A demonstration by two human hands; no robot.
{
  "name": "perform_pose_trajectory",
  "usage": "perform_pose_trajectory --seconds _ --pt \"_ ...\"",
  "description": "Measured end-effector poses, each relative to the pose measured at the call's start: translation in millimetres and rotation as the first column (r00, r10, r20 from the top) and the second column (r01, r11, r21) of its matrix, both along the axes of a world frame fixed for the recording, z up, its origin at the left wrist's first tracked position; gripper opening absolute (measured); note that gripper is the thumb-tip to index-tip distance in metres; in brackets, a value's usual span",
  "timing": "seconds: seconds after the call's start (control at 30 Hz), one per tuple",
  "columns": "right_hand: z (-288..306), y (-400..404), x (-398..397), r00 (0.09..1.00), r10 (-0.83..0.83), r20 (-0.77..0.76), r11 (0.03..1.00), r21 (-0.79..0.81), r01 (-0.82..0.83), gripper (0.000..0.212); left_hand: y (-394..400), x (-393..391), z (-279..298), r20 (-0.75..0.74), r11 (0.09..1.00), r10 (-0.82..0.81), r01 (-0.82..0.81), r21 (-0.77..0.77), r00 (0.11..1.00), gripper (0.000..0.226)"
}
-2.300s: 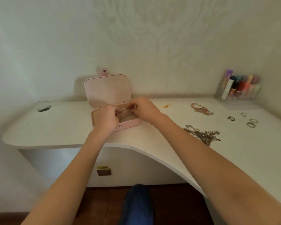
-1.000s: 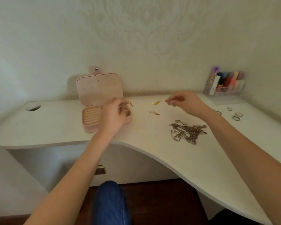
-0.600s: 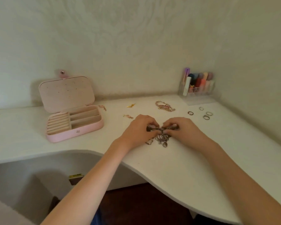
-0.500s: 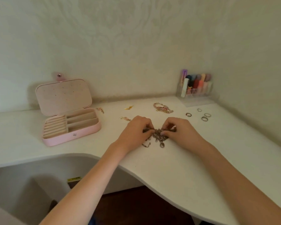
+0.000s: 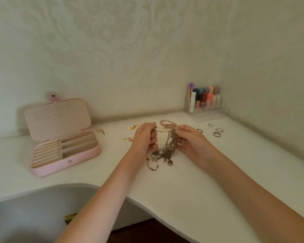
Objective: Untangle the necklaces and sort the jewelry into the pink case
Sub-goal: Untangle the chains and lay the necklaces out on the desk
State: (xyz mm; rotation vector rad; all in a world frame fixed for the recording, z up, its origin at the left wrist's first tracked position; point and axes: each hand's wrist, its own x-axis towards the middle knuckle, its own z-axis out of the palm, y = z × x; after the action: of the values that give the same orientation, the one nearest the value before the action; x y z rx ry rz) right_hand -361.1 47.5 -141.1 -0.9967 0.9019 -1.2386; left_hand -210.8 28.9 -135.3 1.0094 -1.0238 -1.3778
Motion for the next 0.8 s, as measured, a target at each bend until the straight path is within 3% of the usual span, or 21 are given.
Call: perform_pose_trajectory --seconds 0.07,0.2,0.27,0.33,0.4,0.47,0.53,0.63,0.8 --pt "-2 -4 -1 1.0 0.003 -0.007 1.0 0.004 -0.003 0.012 -2 4 -3 0.153 0.996 0.053 -0.042 -0.076 0.987 0.021" --pt "-2 -5 0 0.997 0.032 -0.073 0.999 -0.004 -0.032 0.025 -1 10 -2 0.149 0.995 0.07 -0.059 -0.079 0.986 0.024" --pt "0 -2 1 0.979 0.003 -0.206 0.999 -0.043 -0.012 0.029 0 8 -3 0.179 0.996 0.039 -0.023 -0.088 0.983 0.032" --pt "-1 1 4 0.882 -0.091 -0.462 0.988 -0.155 0.021 0.028 2 6 -3 0.252 0.995 0.019 0.008 -0.104 0.968 0.039" --pt "-5 2 7 0.763 -0.22 -0.607 0.952 -0.305 0.032 0.017 2 6 -4 0.285 0.995 0.007 0.021 -0.095 0.958 0.041" --pt "-10 3 9 0.651 -0.39 -0.652 0.875 -0.483 0.04 0.004 2 6 -4 0.276 0.997 -0.017 0.037 -0.066 0.961 0.038" --pt "-11 6 11 0.588 -0.509 -0.629 0.779 -0.626 0.004 0.011 0 6 -4 0.214 0.996 -0.072 0.083 -0.044 0.974 0.031" --pt "-9 8 18 0.585 -0.523 -0.62 0.747 -0.664 -0.036 0.016 -2 7 -4 0.073 0.983 -0.184 0.185 -0.009 0.98 0.025" --pt "-15 9 26 0.743 -0.36 -0.564 0.863 -0.504 0.036 0.018 3 10 -4 0.085 0.933 -0.354 0.359 -0.042 0.931 0.031"
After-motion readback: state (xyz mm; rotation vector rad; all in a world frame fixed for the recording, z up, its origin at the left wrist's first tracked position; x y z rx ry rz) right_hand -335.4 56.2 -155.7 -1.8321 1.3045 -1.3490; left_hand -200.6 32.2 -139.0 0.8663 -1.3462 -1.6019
